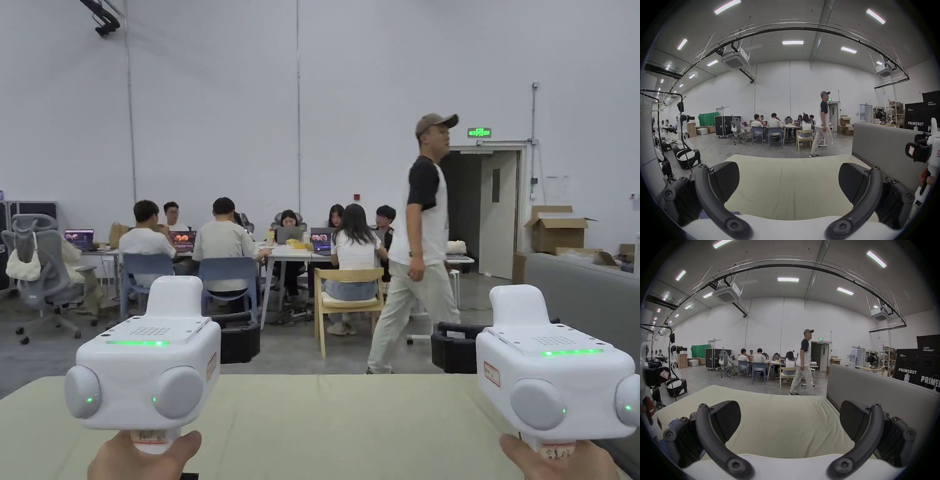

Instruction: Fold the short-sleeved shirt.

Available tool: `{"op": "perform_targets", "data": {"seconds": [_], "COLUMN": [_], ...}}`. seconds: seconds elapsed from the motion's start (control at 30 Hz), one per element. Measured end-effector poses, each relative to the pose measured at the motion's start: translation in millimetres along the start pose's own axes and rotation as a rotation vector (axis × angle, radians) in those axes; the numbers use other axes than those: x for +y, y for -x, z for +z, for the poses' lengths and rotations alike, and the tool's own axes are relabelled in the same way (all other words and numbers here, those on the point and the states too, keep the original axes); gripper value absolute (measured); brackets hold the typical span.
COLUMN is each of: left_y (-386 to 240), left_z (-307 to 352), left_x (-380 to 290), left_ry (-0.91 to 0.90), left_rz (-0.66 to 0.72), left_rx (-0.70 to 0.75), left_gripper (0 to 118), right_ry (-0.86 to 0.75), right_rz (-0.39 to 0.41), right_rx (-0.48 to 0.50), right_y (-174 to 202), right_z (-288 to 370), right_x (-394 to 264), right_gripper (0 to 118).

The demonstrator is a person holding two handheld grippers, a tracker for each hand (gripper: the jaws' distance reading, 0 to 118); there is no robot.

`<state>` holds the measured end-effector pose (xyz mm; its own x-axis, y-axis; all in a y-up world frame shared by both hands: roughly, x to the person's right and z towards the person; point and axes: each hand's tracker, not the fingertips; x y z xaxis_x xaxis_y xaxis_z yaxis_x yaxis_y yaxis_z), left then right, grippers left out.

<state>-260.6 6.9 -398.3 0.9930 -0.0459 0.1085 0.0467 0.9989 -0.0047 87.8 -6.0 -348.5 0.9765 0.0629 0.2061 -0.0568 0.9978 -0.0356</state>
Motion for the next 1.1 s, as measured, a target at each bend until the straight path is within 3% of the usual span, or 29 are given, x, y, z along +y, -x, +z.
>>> {"op": "perform_targets", "data": {"seconds": [0.3, 0.6, 0.87, 0.9, 0.93, 0.97, 1.0, 1.03, 1.07, 1.1], "left_y": [6.1, 4.1, -2.6, -6.6, -10.7, -14.8, -17.0, -15.6, -15.2, -17.3], "left_z": [-1.9, -4.7, -4.3, -3.4, -4.0, -7.1, -8.7, -10.4, -12.0, -13.2], "left_x": [0.3, 1.6, -6.4, -8.2, -10.0, -11.7, -12.1, -12.7, -12.8, -13.8], "left_ry": [0.002, 0.001, -0.029, -0.041, -0.050, -0.007, -0.021, 0.007, 0.018, 0.007], "left_rz": [0.013, 0.028, -0.028, -0.080, -0.124, -0.161, -0.123, -0.091, -0.058, -0.071], "left_rx": [0.014, -0.007, -0.017, -0.013, 0.002, 0.053, 0.037, -0.021, -0.043, -0.018], "left_gripper": [118, 118, 117, 83, 22, 0, 0, 0, 0, 0], "right_ry": [-0.009, -0.014, -0.024, -0.017, -0.025, 0.010, 0.017, 0.032, 0.055, 0.062], "right_rz": [0.012, -0.029, -0.039, -0.020, 0.001, 0.029, 0.013, -0.026, -0.044, -0.029], "right_rx": [-0.005, 0.017, -0.004, -0.011, -0.021, -0.075, -0.118, -0.013, 0.020, -0.007], "right_y": [2.3, -3.0, -7.7, -6.5, -4.2, -1.8, -3.5, -10.8, -13.6, -14.1], "right_z": [-0.2, -2.7, -1.2, -1.2, -1.0, -5.6, -3.8, -4.0, -7.1, -7.6], "right_x": [-2.0, -3.4, -15.8, -18.3, -22.1, -25.1, -27.9, -30.9, -34.3, -35.7], "right_gripper": [118, 118, 118, 98, 44, 3, 3, 3, 3, 3]}}
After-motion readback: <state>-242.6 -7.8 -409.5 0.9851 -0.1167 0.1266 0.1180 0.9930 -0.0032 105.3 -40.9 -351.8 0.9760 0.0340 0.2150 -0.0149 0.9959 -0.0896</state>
